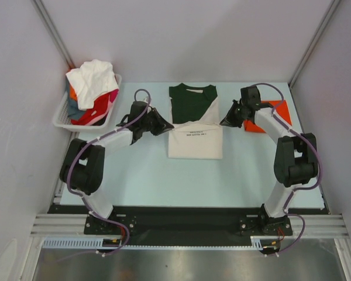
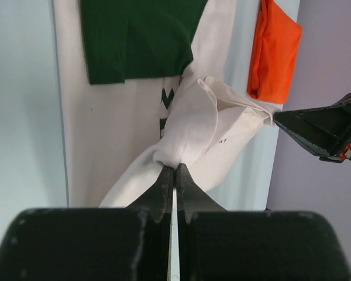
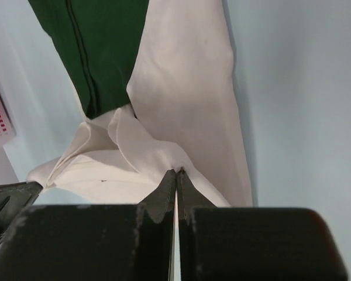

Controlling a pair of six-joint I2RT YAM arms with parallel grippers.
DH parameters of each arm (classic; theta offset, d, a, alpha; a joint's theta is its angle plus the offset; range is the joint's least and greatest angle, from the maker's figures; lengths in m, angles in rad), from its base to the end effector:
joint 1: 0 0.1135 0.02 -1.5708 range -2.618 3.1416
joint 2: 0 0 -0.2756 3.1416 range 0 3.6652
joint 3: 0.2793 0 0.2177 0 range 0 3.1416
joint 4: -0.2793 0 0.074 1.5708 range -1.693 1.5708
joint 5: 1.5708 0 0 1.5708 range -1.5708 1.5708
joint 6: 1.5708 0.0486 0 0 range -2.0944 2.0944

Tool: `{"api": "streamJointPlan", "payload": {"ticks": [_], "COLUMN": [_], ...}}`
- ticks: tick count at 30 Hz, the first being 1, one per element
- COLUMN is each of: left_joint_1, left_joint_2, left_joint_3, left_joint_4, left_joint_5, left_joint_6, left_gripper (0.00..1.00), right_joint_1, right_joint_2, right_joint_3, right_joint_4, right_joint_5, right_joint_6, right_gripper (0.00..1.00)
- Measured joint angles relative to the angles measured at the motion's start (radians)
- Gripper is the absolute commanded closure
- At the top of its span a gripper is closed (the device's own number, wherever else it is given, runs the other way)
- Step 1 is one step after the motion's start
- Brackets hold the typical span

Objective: Fold and stack the t-shirts
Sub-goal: Fold the tshirt

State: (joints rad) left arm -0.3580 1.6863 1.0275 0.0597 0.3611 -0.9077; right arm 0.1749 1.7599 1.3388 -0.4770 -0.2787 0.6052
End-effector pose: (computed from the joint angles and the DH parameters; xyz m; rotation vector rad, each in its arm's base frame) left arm 0.3243 -0.1396 0.2392 -0.4174 2.3100 -1.0737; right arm 0.3547 0.0763 0.2590 0.4209 2.5100 0.6677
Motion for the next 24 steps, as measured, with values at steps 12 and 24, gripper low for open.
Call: {"api": "streamJointPlan", "payload": {"ticks": [12, 24], "left_joint_1": [0.034, 0.06], "left_joint_2": [0.166, 0.292], "left_joint_3": [0.112, 0.235], "left_joint_4": [0.02, 0.036], "left_joint_5": [0.011, 0.035], "left_joint_6": [0.002, 0.028], "left_gripper": [1.0, 0.31], "right_joint_1": [-0.029, -0.04], "right_joint_2": [0.164, 0.29], "right_joint_3": [0.154, 0.285], "right_joint_4": [-0.014, -0.018], "right_joint_5": [0.004, 0.018], "right_joint_6": [-0.013, -0.008], "right_gripper": [1.0, 0.31]}}
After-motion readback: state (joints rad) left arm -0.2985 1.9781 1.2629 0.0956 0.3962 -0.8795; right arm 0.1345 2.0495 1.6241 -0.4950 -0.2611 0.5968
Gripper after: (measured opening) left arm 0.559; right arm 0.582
